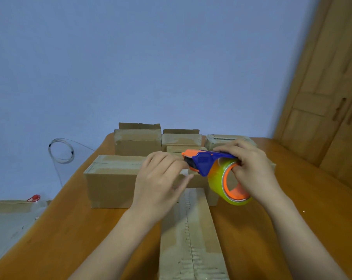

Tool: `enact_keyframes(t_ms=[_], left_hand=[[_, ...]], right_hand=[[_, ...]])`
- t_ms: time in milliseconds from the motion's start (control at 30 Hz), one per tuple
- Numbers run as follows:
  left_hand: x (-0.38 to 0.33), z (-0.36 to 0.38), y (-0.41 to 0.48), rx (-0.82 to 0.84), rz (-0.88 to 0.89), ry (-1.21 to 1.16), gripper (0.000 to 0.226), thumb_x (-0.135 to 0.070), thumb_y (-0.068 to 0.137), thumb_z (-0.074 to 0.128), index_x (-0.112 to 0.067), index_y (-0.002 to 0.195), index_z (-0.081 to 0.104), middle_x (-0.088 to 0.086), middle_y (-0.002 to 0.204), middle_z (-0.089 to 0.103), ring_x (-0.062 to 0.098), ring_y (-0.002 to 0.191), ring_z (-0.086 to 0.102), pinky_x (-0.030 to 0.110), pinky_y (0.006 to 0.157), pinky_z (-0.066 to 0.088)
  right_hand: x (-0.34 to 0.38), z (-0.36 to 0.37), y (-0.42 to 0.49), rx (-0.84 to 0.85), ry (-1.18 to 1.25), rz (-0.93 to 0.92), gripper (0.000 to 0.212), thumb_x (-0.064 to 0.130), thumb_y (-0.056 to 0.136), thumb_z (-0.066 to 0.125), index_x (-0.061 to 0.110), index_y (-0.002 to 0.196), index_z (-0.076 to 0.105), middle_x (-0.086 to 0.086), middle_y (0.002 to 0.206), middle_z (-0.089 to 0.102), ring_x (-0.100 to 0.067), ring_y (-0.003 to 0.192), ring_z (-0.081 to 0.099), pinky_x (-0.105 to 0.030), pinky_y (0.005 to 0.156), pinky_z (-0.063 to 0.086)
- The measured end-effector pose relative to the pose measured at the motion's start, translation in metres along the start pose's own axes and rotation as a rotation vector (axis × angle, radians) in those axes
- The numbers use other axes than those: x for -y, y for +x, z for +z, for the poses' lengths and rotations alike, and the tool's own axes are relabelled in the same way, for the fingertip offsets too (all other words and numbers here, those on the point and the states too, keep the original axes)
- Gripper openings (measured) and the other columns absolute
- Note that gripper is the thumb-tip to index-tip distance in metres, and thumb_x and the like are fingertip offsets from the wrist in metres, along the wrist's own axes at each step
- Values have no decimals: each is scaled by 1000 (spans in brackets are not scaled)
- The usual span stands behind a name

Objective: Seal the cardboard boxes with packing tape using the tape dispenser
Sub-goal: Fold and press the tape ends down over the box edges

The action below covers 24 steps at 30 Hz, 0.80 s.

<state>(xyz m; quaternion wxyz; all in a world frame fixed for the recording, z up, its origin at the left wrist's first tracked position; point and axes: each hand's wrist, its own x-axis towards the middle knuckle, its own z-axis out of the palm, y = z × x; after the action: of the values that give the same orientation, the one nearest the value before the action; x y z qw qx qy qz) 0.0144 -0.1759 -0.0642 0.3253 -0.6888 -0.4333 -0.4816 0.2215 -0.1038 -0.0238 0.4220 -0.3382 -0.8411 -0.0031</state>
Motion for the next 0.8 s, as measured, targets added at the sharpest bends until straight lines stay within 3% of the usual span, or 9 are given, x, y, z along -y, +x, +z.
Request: enact_keyframes(t_ms=[167,300,400,500,633,800], left_hand=[[7,6,7,-143,142,83,9,-11,86,70,-10,77,69,2,84,70,24,78,65,38,81,47],[19,9,16,-195,207,30,10,-8,82,75,-9,74,70,2,78,70,21,76,62,35,78,48],[34,12,18,-121,244,-21,10,-7,79,75,-6,71,70,4,77,71,19,79,62,34,78,49],[48,14,17,-35,297,-26,14,-13,82,69,-6,70,65,5,78,71,18,82,61,32,79,46],[57,18,13,92,389,24,28,-23,93,57,-8,71,67,4,82,73,18,84,65,31,83,43],[61,19,2,129,454,50,28,-22,94,55,-12,73,71,0,86,74,15,89,70,31,83,42]], right_hand=[[3,-6,4,-10,-14,4,57,-20,68,55,16,109,70,-3,99,63,-25,100,56,-40,77,51],[10,-9,9,34,-143,-13,48,-11,75,57,16,114,64,-2,105,61,-22,100,54,-34,73,48],[10,-9,14,131,-277,-76,42,-3,78,59,18,115,58,-2,109,63,-24,100,56,-31,72,46],[4,-8,18,237,-251,-134,50,1,83,61,21,127,51,-2,120,63,-26,106,59,-35,76,51],[-13,1,14,245,-320,-353,73,-2,75,73,25,138,48,-2,127,62,-29,108,62,-39,69,57],[-35,6,7,188,-370,-450,64,2,78,64,22,137,49,-6,119,64,-32,97,63,-40,68,54]])
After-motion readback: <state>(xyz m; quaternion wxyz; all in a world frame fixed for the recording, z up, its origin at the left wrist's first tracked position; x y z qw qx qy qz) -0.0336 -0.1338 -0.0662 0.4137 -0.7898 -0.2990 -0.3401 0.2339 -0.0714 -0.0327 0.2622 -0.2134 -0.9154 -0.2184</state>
